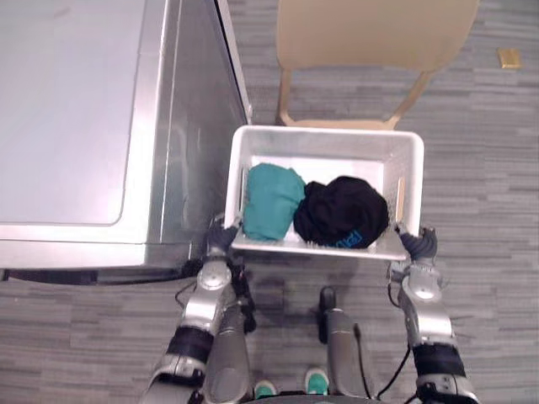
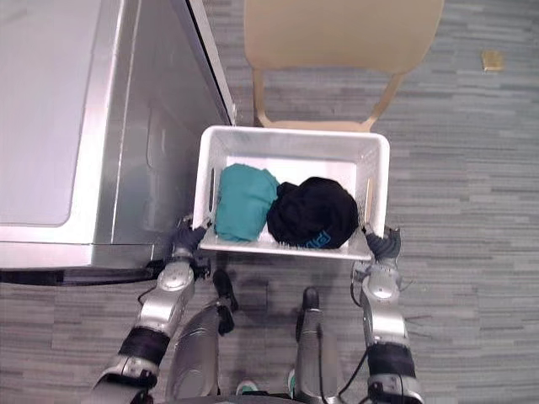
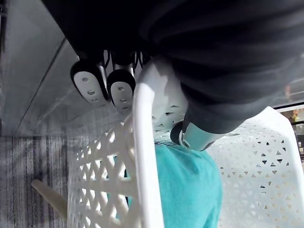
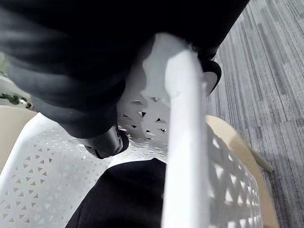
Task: Pick up the laundry basket with both hands and put the clothes into the washing machine.
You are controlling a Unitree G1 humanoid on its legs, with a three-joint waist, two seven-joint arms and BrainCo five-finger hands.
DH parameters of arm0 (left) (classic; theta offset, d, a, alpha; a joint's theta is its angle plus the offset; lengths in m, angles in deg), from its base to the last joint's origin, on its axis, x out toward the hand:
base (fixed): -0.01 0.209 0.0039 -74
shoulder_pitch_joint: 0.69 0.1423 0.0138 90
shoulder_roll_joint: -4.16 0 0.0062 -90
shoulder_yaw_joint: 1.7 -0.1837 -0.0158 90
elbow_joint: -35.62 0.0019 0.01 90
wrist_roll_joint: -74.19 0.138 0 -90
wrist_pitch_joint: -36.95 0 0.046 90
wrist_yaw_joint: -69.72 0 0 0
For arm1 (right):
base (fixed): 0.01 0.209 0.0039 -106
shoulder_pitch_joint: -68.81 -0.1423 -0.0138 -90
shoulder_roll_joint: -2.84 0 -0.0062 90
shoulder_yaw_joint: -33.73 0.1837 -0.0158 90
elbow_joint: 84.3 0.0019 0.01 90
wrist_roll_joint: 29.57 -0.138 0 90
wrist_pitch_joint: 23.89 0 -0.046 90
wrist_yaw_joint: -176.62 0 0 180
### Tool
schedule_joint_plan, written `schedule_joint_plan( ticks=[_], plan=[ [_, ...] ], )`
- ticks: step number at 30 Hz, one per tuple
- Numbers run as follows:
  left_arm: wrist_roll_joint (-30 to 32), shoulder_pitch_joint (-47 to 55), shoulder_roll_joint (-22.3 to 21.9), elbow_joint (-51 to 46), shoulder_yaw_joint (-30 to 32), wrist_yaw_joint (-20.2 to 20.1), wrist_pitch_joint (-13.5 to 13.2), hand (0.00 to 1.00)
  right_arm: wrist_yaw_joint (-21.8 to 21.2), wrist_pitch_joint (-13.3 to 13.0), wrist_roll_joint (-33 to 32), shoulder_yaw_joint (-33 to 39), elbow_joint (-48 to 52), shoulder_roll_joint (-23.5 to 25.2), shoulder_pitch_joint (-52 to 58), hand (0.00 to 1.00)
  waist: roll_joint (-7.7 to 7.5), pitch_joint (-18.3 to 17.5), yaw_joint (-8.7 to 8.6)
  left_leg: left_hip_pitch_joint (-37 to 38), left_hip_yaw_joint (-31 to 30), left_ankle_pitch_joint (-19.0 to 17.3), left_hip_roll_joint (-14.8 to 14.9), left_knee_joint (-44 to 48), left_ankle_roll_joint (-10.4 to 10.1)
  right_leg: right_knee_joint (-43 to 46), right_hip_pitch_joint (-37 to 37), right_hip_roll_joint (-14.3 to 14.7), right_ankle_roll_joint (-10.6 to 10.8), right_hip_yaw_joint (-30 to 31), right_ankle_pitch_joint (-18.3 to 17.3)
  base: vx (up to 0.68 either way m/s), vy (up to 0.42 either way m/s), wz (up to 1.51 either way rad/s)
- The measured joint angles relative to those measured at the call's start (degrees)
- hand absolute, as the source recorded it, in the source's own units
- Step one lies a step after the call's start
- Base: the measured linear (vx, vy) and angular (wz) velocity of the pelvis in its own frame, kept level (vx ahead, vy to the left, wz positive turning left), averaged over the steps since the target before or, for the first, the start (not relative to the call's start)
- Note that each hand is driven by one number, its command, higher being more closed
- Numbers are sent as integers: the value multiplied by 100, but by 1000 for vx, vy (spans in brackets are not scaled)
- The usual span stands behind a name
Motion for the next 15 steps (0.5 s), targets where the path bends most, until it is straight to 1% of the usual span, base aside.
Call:
schedule_joint_plan(
  ticks=[4, 8, 12, 15],
  plan=[
    [-48, -58, -35, 33, 96, -11, 0, 0, 105, -3, -223, 38, 1, -66, -209, 0, -2, 7, -3, -122, -39, 10, 32, 104, 15, 77, -94, 14, -12, 0, 7, -21, 7, 1],
    [-44, -25, -37, 27, 118, -28, -89, 0, 110, -14, -252, 124, -26, -57, -206, 0, -2, 7, 20, -119, -68, 9, 70, 136, 15, 86, -78, 49, -16, 3, 9, -6, -2, -1],
    [-54, 184, -81, -36, 170, -40, -205, 0, 80, -35, -285, 26, -23, -22, -71, 0, -2, 7, 20, -39, -86, 8, 94, 136, 17, 89, 1, 93, -27, 1, 1, -36, -6, -2],
    [-59, 396, -162, -177, 168, -50, -210, 0, 79, -92, -284, 27, 26, -6, 139, 0, -2, 7, 24, 94, -77, -20, 72, 132, 52, 92, 146, 88, -39, -28, -86, -41, -5, 5]
  ],
)
